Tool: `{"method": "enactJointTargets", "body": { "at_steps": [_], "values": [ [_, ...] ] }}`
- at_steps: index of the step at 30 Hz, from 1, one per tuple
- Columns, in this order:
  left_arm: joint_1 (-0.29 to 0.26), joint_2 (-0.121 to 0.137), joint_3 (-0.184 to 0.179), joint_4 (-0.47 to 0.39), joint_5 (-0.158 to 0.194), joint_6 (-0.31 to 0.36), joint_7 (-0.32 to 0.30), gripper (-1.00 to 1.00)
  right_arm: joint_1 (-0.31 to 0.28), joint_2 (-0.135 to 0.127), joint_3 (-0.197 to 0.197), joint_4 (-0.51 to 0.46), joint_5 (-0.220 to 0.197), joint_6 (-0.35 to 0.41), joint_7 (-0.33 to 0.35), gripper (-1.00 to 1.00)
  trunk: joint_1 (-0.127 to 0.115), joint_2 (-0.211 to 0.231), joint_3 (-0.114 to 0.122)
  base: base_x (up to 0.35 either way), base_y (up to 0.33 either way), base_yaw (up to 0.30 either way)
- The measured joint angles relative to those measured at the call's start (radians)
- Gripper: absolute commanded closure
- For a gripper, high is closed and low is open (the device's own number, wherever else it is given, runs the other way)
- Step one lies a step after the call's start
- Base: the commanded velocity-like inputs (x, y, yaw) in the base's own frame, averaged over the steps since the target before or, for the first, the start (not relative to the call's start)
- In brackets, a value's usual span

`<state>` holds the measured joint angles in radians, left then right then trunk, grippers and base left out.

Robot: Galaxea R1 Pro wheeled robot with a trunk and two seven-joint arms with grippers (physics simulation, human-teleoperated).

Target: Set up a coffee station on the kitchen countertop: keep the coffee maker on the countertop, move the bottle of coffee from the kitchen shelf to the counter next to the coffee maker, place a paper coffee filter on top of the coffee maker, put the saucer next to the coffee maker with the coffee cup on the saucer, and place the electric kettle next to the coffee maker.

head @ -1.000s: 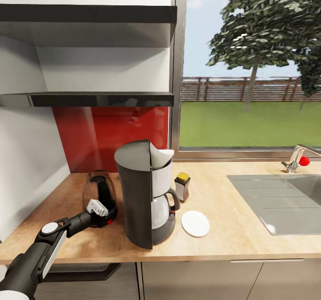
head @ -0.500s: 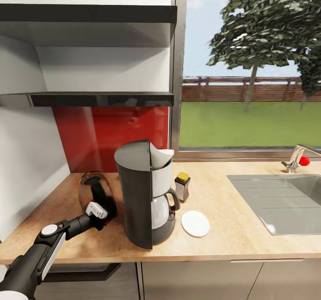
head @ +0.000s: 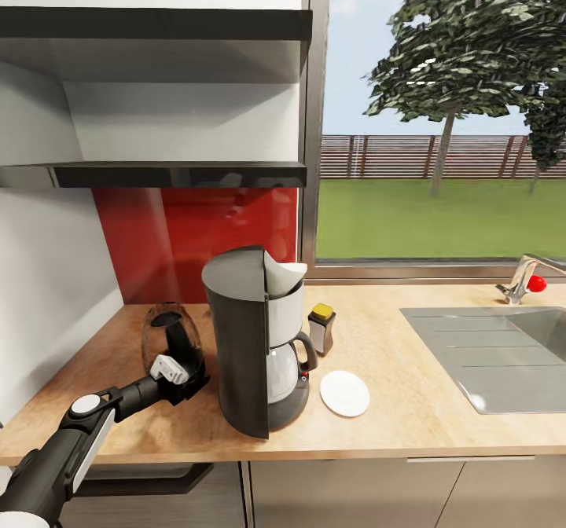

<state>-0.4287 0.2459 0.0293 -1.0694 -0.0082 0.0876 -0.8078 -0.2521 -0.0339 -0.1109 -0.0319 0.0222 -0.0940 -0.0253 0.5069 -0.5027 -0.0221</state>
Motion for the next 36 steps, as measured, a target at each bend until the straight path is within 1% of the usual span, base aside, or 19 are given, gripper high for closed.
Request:
{"method": "enactJointTargets", "body": {
  "at_steps": [6,15,18,19,22,23,26,33,35,36],
  "values": [
    [0.000,-0.001,0.000,-0.001,0.000,-0.002,0.000,-1.00,0.000,0.000,0.000,0.000,0.000,0.000,0.000,-1.00,0.000,0.000,0.000,-0.126,0.013,0.000],
    [0.000,0.000,0.001,-0.002,0.000,-0.003,0.002,-1.00,0.000,0.000,0.000,0.000,0.000,0.000,0.000,-1.00,0.000,0.000,0.000,-0.012,0.002,0.000],
    [-0.001,0.000,0.001,-0.002,0.000,0.001,0.002,-1.00,0.000,0.000,0.000,0.000,0.000,0.000,0.000,-1.00,0.000,0.000,0.000,-0.090,0.128,0.000],
    [-0.002,0.000,0.007,-0.001,0.000,0.006,0.003,-1.00,0.000,0.000,0.000,0.000,0.000,0.000,0.000,-1.00,0.000,0.000,0.000,-0.147,0.192,0.000],
    [0.000,-0.001,0.043,-0.001,0.000,0.000,0.003,-1.00,0.000,0.000,0.000,0.000,0.000,0.000,0.000,-1.00,0.000,0.000,0.000,-0.063,0.081,0.000],
    [0.002,-0.001,0.060,-0.002,0.001,-0.002,0.002,-1.00,0.000,0.000,0.000,0.000,0.000,0.000,0.000,-1.00,0.000,0.000,0.000,-0.017,0.022,0.000],
    [0.004,0.000,0.072,-0.002,0.000,-0.003,0.001,-1.00,0.000,0.000,0.000,0.000,0.000,0.000,0.000,-1.00,0.000,0.000,0.000,-0.006,0.008,0.000],
    [0.011,0.001,0.076,-0.003,0.001,-0.004,-0.002,-1.00,0.000,0.000,0.000,0.001,0.000,0.000,0.000,-1.00,0.000,0.000,0.000,0.000,0.001,0.000],
    [0.032,0.002,0.092,-0.003,0.004,-0.005,-0.003,-1.00,0.000,0.000,0.000,0.001,0.000,0.000,0.000,-1.00,0.000,0.000,0.000,0.000,0.000,0.000],
    [0.054,0.001,0.113,-0.003,0.005,-0.005,-0.004,-1.00,0.000,0.000,0.000,0.002,0.000,0.000,0.000,-1.00,0.000,0.000,0.000,-0.056,0.000,0.000]
  ]
}}
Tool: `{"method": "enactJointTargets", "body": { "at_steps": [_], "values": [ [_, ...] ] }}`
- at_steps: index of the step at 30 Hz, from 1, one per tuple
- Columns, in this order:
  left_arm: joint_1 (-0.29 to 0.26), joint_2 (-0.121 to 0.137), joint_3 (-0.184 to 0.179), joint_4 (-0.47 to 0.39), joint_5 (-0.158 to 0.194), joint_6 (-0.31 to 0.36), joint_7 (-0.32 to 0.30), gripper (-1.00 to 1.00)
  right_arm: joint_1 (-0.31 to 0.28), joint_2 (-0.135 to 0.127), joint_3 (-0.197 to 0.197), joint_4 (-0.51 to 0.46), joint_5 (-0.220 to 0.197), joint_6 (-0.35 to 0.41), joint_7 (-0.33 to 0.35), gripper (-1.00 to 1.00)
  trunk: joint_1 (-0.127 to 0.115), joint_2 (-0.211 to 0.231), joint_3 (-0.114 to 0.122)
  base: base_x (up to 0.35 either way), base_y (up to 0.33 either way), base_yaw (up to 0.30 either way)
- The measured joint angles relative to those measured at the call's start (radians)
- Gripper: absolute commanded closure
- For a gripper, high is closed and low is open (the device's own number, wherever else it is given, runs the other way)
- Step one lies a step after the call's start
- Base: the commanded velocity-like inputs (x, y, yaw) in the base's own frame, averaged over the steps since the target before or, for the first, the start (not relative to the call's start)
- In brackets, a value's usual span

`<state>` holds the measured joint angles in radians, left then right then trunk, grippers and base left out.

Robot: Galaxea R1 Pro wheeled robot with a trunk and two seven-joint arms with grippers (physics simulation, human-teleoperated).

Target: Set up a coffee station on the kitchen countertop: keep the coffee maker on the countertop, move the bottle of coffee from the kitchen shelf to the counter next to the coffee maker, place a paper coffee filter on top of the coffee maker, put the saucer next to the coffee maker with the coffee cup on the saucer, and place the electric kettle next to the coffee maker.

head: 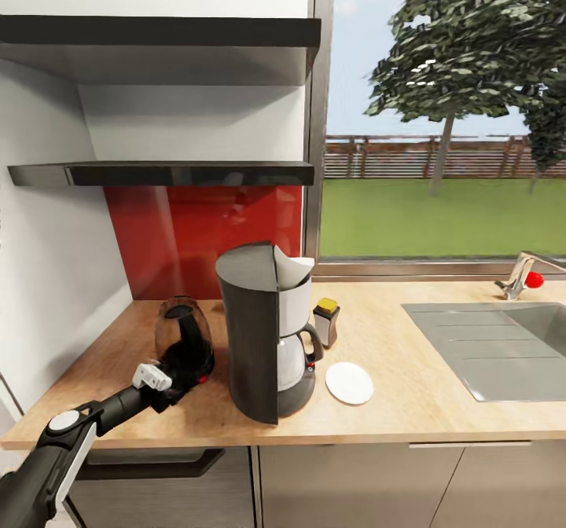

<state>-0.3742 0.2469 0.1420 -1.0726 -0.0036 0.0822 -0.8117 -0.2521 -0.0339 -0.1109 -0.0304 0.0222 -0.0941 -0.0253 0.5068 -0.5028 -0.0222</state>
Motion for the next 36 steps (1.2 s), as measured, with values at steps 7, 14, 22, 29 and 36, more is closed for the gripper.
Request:
{"method": "enactJointTargets", "body": {
  "at_steps": [7,14,22,29,36],
  "values": [
    [0.084,-0.002,0.087,-0.006,0.000,-0.081,0.000,-1.00,0.000,0.000,0.000,0.000,0.000,0.000,0.000,-1.00,0.001,0.000,0.000,-0.288,0.000,0.000],
    [0.145,-0.006,0.127,0.009,0.005,-0.104,0.001,-1.00,0.000,0.000,0.000,0.000,0.001,0.000,0.000,-1.00,0.000,0.000,0.000,-0.120,0.000,0.000],
    [0.379,-0.015,0.212,0.022,0.050,-0.241,0.001,-1.00,0.000,0.000,0.000,0.000,0.001,0.001,0.000,-1.00,0.000,0.000,0.000,-0.003,0.000,0.000],
    [0.460,-0.020,0.221,0.172,0.073,-0.275,0.004,-1.00,0.000,0.007,0.000,0.000,0.001,0.003,0.005,-1.00,0.000,0.000,0.000,0.000,0.000,0.000],
    [0.463,-0.008,0.224,0.466,0.035,-0.285,0.115,-1.00,0.000,0.009,0.000,0.003,0.001,0.003,0.008,-1.00,0.000,0.000,0.000,0.000,0.000,0.000]
  ]
}}
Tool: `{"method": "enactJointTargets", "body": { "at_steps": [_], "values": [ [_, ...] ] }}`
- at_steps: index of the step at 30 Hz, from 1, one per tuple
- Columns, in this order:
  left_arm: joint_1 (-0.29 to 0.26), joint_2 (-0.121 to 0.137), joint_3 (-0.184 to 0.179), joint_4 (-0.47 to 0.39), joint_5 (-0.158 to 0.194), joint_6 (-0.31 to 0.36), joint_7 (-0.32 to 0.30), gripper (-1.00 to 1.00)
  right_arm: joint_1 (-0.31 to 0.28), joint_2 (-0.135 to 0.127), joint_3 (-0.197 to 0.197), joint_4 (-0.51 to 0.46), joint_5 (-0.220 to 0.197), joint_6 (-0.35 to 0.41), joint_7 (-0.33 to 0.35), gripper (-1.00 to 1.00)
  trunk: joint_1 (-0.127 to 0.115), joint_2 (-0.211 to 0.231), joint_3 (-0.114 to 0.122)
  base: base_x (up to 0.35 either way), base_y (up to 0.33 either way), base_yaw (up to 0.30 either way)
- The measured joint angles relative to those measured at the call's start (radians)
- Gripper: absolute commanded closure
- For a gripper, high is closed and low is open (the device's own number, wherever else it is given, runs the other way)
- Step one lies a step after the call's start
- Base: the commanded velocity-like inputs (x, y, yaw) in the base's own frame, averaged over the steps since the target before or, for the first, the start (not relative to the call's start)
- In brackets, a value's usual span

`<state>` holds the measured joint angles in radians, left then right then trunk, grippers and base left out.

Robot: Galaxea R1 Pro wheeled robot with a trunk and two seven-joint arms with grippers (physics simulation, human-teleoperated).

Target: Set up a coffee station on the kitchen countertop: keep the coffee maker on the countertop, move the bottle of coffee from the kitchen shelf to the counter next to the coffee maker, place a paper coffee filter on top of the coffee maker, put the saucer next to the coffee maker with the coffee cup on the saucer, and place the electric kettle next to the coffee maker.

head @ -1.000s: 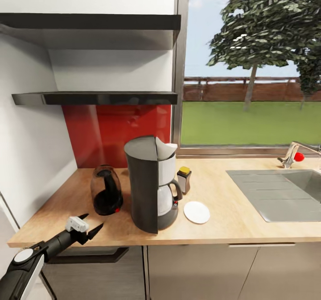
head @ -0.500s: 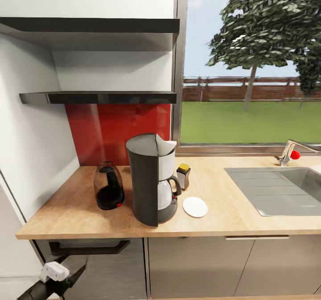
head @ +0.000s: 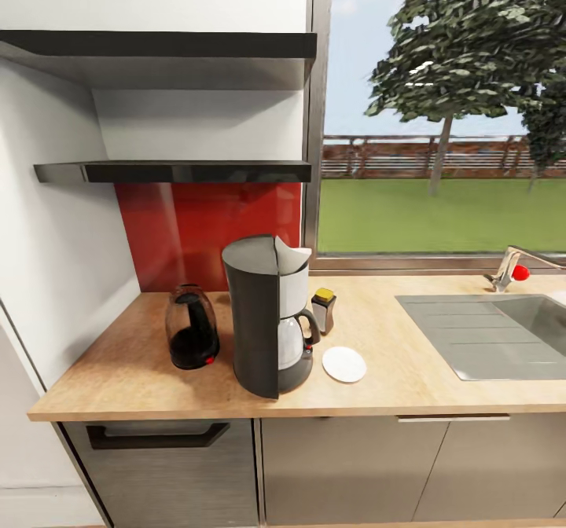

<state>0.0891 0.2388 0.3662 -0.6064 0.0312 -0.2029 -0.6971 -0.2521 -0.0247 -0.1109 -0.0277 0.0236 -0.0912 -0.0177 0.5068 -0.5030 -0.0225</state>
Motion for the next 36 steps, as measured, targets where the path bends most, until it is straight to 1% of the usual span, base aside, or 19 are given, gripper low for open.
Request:
{"method": "enactJointTargets", "body": {
  "at_steps": [2,3,5,6,7,8,10,11,12,13,16,18,25,28,30,31,32,34,36],
  "values": [
    [0.000,-0.004,-0.010,0.070,-0.043,0.003,0.128,-1.00,0.000,-0.001,-0.001,0.000,0.000,0.000,0.000,-1.00,0.000,0.000,0.000,0.000,0.000,0.000],
    [0.001,-0.010,-0.016,0.120,-0.086,0.005,0.256,-1.00,0.000,-0.005,-0.001,0.000,-0.001,-0.001,0.000,-1.00,0.000,0.000,0.000,0.000,0.000,0.000],
    [0.000,-0.020,-0.018,0.173,-0.136,0.009,0.405,-1.00,0.000,-0.007,-0.001,0.000,-0.001,-0.001,0.000,-1.00,0.000,0.000,0.000,0.000,0.000,0.000],
    [0.000,-0.037,-0.020,0.210,-0.176,0.012,0.516,-1.00,0.000,-0.008,-0.001,0.000,-0.001,-0.001,0.001,-1.00,0.000,0.000,0.000,0.000,0.000,0.000],
    [-0.001,-0.053,-0.019,0.234,-0.199,0.014,0.592,-1.00,0.000,-0.009,-0.001,0.000,-0.001,-0.001,0.001,-1.00,0.000,0.000,0.000,0.000,0.000,0.000],
    [-0.001,-0.075,-0.018,0.268,-0.223,0.018,0.689,-1.00,0.000,-0.009,-0.002,-0.001,-0.001,-0.001,0.002,-1.00,0.000,0.000,0.000,0.000,0.000,0.000],
    [-0.002,-0.096,-0.017,0.317,-0.243,0.026,0.802,-1.00,0.000,-0.008,-0.002,-0.001,-0.001,-0.001,0.003,-1.00,0.000,0.000,0.000,0.000,0.000,0.000],
    [-0.003,-0.103,-0.018,0.338,-0.249,0.037,0.844,-1.00,0.000,-0.008,-0.002,-0.001,-0.001,-0.001,0.003,-1.00,0.000,0.000,0.000,0.000,0.000,0.000],
    [-0.004,-0.108,-0.018,0.356,-0.253,0.057,0.877,-1.00,0.000,-0.008,-0.002,-0.001,-0.001,-0.001,0.003,-1.00,0.000,0.000,0.000,0.000,0.000,0.000],
    [-0.005,-0.113,-0.018,0.372,-0.257,0.099,0.905,-1.00,0.000,-0.008,-0.002,-0.001,-0.001,-0.001,0.003,-1.00,0.000,0.000,0.000,0.000,0.000,0.000],
    [-0.005,-0.115,-0.019,0.386,-0.259,0.172,0.921,-1.00,0.000,-0.007,-0.002,-0.001,-0.002,-0.001,0.004,-1.00,0.000,0.000,0.000,0.000,0.000,0.000],
    [-0.006,-0.116,-0.019,0.388,-0.260,0.185,0.918,-1.00,0.000,-0.006,-0.001,-0.001,-0.002,-0.001,0.004,-1.00,0.000,0.000,0.000,0.000,0.000,0.000],
    [-0.006,-0.119,-0.017,0.388,-0.260,0.182,0.898,-1.00,0.000,-0.002,-0.002,-0.002,-0.004,0.000,0.000,-1.00,0.000,0.000,0.000,0.000,0.000,0.000],
    [-0.006,-0.126,-0.017,0.388,-0.261,0.182,0.896,-1.00,0.000,0.000,-0.003,-0.003,-0.007,0.001,-0.001,-1.00,0.000,0.000,0.000,0.000,0.000,0.000],
    [-0.005,-0.131,-0.019,0.388,-0.262,0.183,0.896,-1.00,0.000,0.000,-0.004,-0.003,-0.007,0.002,-0.003,-1.00,0.000,0.000,0.000,0.008,-0.123,-0.004],
    [-0.007,-0.155,-0.030,0.388,-0.267,0.186,0.897,-1.00,0.000,0.001,-0.007,-0.004,-0.007,0.003,-0.003,-1.00,0.000,-0.001,0.000,0.041,-0.255,-0.068],
    [-0.008,-0.161,-0.034,0.388,-0.271,0.186,0.897,-1.00,0.000,0.001,-0.007,-0.004,-0.007,0.003,-0.003,-1.00,0.000,0.000,0.000,0.064,-0.262,-0.165],
    [-0.008,-0.166,-0.047,0.388,-0.279,0.186,0.899,-1.00,0.000,0.001,-0.008,-0.004,-0.007,0.003,-0.003,-1.00,0.000,0.000,0.000,0.075,-0.265,-0.210],
    [-0.008,-0.166,-0.051,0.388,-0.281,0.186,0.899,-1.00,0.000,0.000,-0.008,-0.004,-0.007,0.003,-0.002,-1.00,0.000,0.000,0.000,0.082,-0.268,-0.243]
  ]
}}
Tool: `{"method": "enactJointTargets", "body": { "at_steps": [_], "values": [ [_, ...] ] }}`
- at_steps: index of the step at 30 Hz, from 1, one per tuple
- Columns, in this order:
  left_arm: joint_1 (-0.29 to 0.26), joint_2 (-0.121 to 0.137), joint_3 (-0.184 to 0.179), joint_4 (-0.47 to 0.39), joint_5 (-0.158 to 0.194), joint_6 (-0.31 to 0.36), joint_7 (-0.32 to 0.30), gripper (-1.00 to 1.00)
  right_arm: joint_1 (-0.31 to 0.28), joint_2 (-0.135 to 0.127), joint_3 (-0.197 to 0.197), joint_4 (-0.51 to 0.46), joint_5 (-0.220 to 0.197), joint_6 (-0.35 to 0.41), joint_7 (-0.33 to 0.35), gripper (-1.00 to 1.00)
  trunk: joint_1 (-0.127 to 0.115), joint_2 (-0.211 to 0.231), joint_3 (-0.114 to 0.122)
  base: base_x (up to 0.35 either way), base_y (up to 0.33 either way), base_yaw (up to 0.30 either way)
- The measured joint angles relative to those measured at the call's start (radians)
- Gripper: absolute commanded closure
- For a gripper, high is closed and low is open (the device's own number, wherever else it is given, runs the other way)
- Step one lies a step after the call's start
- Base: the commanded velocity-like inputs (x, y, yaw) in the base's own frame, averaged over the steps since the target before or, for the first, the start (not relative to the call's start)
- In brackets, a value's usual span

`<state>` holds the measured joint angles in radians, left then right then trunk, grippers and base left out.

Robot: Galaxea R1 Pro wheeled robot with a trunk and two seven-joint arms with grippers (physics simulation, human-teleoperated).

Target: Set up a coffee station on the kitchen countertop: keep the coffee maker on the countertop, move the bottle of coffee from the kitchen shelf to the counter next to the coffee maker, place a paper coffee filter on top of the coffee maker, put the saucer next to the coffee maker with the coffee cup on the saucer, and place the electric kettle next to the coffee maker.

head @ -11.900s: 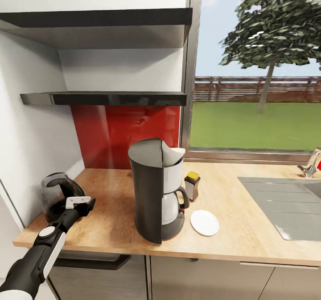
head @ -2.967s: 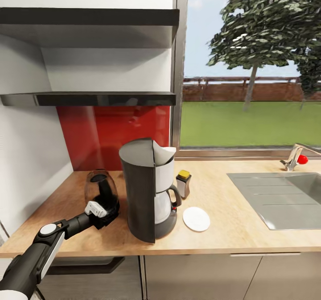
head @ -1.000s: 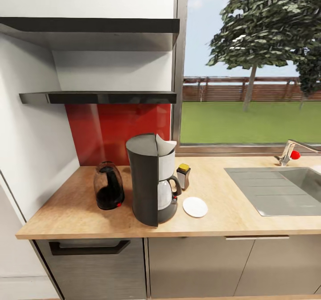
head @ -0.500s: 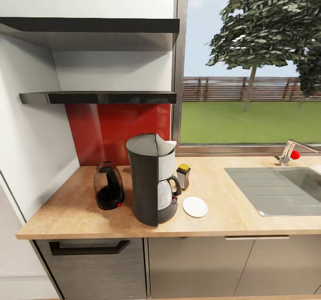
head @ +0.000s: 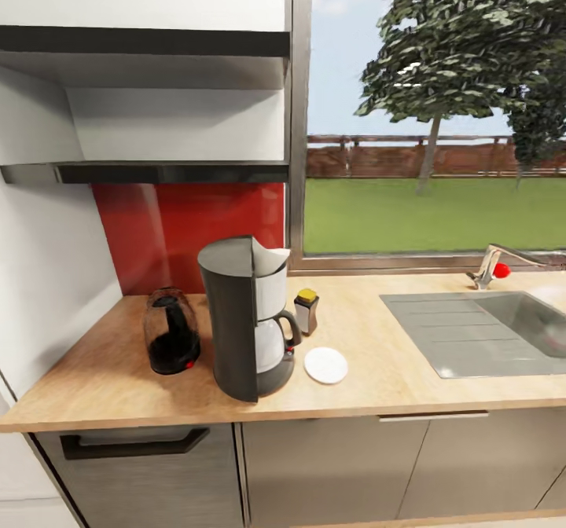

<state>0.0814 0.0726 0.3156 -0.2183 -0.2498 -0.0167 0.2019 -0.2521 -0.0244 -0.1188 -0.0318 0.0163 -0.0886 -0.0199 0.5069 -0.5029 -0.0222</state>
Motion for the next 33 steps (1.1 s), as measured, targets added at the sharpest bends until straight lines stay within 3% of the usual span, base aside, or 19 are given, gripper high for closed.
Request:
{"method": "enactJointTargets", "body": {
  "at_steps": [22,33],
  "values": [
    [0.000,0.004,0.000,0.000,0.004,-0.005,0.002,-1.00,0.000,-0.002,-0.002,0.000,-0.001,-0.001,-0.001,-1.00,0.000,0.000,0.000,0.055,-0.270,-0.270],
    [0.000,0.005,0.005,0.000,0.007,-0.005,0.003,-1.00,0.000,-0.003,-0.002,0.000,-0.002,-0.001,-0.001,-1.00,0.000,0.000,-0.003,0.151,-0.270,-0.272]
  ]
}}
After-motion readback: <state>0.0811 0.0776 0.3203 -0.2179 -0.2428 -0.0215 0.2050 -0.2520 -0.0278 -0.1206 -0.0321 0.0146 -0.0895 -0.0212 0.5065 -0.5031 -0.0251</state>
